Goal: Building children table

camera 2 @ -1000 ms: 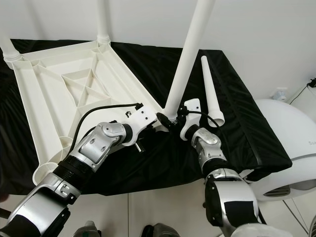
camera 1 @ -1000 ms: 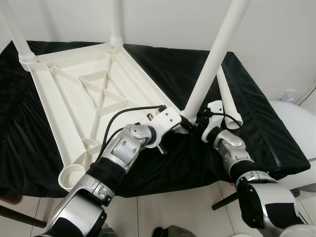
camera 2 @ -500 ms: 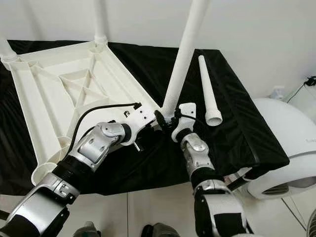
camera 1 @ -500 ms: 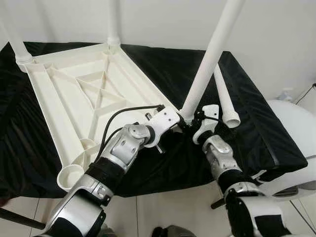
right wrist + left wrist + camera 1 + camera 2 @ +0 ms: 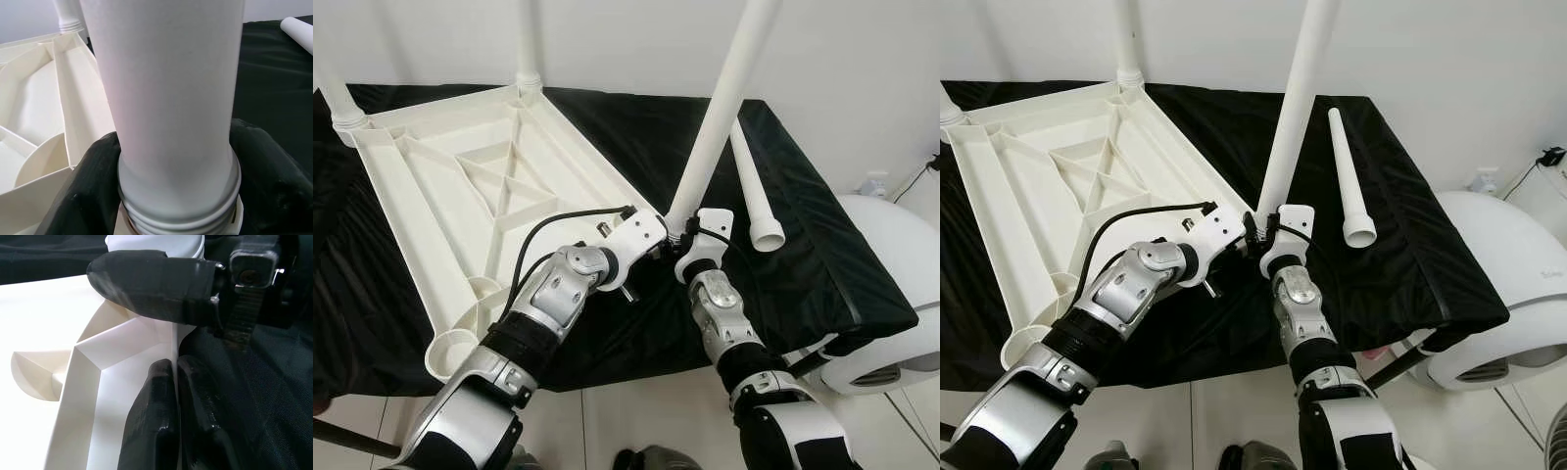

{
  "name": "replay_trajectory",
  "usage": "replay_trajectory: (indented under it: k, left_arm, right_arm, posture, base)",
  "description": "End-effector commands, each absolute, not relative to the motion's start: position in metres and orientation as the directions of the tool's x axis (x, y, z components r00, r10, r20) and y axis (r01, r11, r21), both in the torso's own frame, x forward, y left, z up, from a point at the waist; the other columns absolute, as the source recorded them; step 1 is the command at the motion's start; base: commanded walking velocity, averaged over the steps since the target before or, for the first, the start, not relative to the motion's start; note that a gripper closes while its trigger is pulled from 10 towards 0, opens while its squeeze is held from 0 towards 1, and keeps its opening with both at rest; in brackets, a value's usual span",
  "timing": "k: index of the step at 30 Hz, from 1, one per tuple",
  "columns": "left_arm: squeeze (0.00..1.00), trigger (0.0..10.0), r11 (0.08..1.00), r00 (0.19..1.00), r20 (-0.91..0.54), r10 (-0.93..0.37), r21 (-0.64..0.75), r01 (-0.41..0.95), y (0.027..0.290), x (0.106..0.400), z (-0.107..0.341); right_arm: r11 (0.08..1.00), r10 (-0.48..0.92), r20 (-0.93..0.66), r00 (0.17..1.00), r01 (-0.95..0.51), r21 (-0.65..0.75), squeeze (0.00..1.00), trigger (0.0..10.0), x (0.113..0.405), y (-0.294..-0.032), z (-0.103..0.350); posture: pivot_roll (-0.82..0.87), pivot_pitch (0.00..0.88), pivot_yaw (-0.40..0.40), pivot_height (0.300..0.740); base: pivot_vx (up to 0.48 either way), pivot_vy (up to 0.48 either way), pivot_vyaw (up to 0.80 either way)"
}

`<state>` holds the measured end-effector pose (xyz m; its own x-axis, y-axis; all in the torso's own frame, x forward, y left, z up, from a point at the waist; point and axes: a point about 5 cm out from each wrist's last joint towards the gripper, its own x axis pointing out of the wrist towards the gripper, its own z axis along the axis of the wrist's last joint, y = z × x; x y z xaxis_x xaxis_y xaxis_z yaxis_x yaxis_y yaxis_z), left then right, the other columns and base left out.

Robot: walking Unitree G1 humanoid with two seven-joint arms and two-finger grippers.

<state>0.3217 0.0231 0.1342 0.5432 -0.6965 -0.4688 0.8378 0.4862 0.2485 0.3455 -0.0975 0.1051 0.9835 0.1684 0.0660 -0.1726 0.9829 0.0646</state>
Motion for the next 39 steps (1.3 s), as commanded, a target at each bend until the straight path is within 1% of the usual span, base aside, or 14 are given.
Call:
replay_trajectory:
  k: [1, 5, 6, 7, 13, 21, 23, 26, 28, 30, 32, 33, 35, 39]
  left_arm:
    - [0.0, 10.0, 0.447, 0.496, -0.474, -0.727, 0.221, 0.867, 0.013, 0.313, 0.131]
    - [0.0, 10.0, 0.446, 0.496, -0.474, -0.727, 0.221, 0.867, 0.013, 0.313, 0.13]
    - [0.0, 10.0, 0.446, 0.496, -0.474, -0.728, 0.221, 0.867, 0.012, 0.313, 0.13]
    - [0.0, 10.0, 0.447, 0.496, -0.473, -0.728, 0.22, 0.867, 0.012, 0.313, 0.13]
    - [0.0, 10.0, 0.446, 0.495, -0.472, -0.73, 0.219, 0.868, 0.011, 0.312, 0.13]
    - [0.0, 10.0, 0.444, 0.493, -0.472, -0.731, 0.219, 0.869, 0.01, 0.311, 0.13]
    - [0.0, 10.0, 0.444, 0.493, -0.471, -0.731, 0.219, 0.869, 0.01, 0.311, 0.13]
    - [0.0, 10.0, 0.444, 0.492, -0.472, -0.732, 0.219, 0.869, 0.01, 0.311, 0.13]
    - [0.0, 10.0, 0.444, 0.492, -0.472, -0.732, 0.219, 0.869, 0.01, 0.311, 0.13]
    - [0.0, 10.0, 0.443, 0.492, -0.472, -0.732, 0.219, 0.869, 0.01, 0.311, 0.13]
    - [0.0, 10.0, 0.443, 0.492, -0.471, -0.732, 0.219, 0.869, 0.01, 0.311, 0.13]
    - [0.0, 10.0, 0.443, 0.492, -0.471, -0.732, 0.219, 0.869, 0.01, 0.311, 0.13]
    - [0.0, 10.0, 0.444, 0.494, -0.47, -0.732, 0.22, 0.868, 0.01, 0.312, 0.131]
    - [0.0, 10.0, 0.445, 0.495, -0.469, -0.732, 0.221, 0.868, 0.01, 0.313, 0.131]
  right_arm:
    - [0.984, 0.166, 0.05, 0.985, -0.168, 0.057, 0.0, 10.0, 0.346, -0.086, 0.107]
    - [0.984, 0.166, 0.05, 0.985, -0.169, 0.053, 0.0, 10.0, 0.346, -0.081, 0.108]
    - [0.982, 0.175, 0.052, 0.983, -0.178, 0.065, 0.49, 10.0, 0.346, -0.079, 0.108]
    - [0.98, 0.182, 0.055, 0.982, -0.186, 0.073, 1.0, 10.0, 0.345, -0.078, 0.109]
    - [0.984, 0.163, 0.055, 0.985, -0.166, 0.066, 1.0, 10.0, 0.343, -0.079, 0.109]
    - [0.992, 0.119, 0.057, 0.991, -0.121, 0.035, 1.0, 10.0, 0.343, -0.091, 0.109]
    - [0.991, 0.127, 0.068, 0.99, -0.13, 0.032, 0.0, 10.0, 0.343, -0.098, 0.11]
    - [0.986, 0.161, 0.077, 0.984, -0.164, 0.028, 0.0, 10.0, 0.342, -0.107, 0.111]
    - [0.986, 0.161, 0.077, 0.984, -0.164, 0.028, 0.0, 10.0, 0.342, -0.107, 0.111]
    - [0.978, 0.204, 0.09, 0.975, -0.207, 0.03, 0.0, 10.0, 0.341, -0.11, 0.113]
    - [0.96, 0.277, 0.11, 0.955, -0.281, 0.021, 0.0, 10.0, 0.34, -0.12, 0.115]
    - [0.96, 0.277, 0.11, 0.955, -0.281, 0.021, 0.0, 10.0, 0.34, -0.12, 0.115]
    - [0.937, 0.348, 0.098, 0.932, -0.349, -0.006, 0.0, 10.0, 0.34, -0.133, 0.114]
    - [0.917, 0.399, 0.073, 0.914, -0.398, -0.029, 0.0, 10.0, 0.34, -0.141, 0.111]
  posture:
    - [0.05, 0.0, -0.099, 0.74]
    - [0.05, 0.0, -0.101, 0.74]
    - [0.05, 0.0, -0.104, 0.74]
    - [0.05, 0.0, -0.105, 0.74]
    - [0.05, 0.0, -0.107, 0.74]
    - [0.04, 0.0, -0.108, 0.74]
    - [0.04, 0.0, -0.108, 0.74]
    - [0.04, 0.0, -0.108, 0.74]
    - [0.04, 0.0, -0.108, 0.74]
    - [0.04, 0.0, -0.108, 0.74]
    - [0.04, 0.0, -0.109, 0.74]
    - [0.04, 0.0, -0.109, 0.74]
    - [0.04, 0.0, -0.106, 0.74]
    - [0.04, 0.0, -0.103, 0.74]
  base:
    - [0.0, 0.0, 0.0]
    - [0.0, 0.0, 0.0]
    - [0.0, 0.0, 0.0]
    - [0.0, 0.0, 0.0]
    - [0.0, 0.0, 0.0]
    - [0.0, 0.0, 0.0]
    - [0.0, 0.0, 0.0]
    - [0.0, 0.0, 0.0]
    - [0.0, 0.0, 0.0]
    - [0.0, 0.0, 0.0]
    - [0.0, 0.0, 0.0]
    - [0.0, 0.0, 0.0]
    - [0.0, 0.0, 0.0]
    - [0.0, 0.0, 0.0]
